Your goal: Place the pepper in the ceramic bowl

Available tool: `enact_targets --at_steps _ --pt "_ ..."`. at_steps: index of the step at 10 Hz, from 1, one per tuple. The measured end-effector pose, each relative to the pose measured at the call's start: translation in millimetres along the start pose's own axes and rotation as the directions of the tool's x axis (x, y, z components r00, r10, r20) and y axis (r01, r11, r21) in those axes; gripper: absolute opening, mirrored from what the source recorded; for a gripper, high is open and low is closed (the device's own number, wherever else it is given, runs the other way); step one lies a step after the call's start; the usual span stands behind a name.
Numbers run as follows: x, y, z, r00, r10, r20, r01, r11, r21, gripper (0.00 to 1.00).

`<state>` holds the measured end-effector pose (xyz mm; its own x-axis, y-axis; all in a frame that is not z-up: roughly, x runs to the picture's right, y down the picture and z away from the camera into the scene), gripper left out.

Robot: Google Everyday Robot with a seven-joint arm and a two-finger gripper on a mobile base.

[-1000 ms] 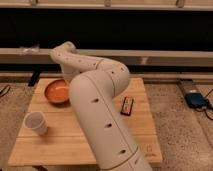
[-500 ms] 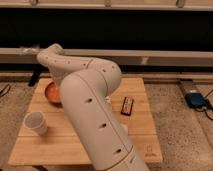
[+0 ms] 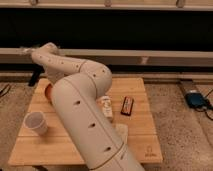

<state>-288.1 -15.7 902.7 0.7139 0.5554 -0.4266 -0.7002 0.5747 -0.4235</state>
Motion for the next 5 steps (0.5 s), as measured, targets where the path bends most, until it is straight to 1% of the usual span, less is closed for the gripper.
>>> enact_targets --at_steps 3,4,5 --pt "-13 0 -2 1.000 -0.010 0.019 0.010 1.000 0.001 0.57" --pt "-15 1 -1 1.000 -0.012 0.021 0.012 1.000 -0.002 0.65" --pt "-17 1 1 1.000 -0.014 0.023 0.014 1.000 -0.007 0.77"
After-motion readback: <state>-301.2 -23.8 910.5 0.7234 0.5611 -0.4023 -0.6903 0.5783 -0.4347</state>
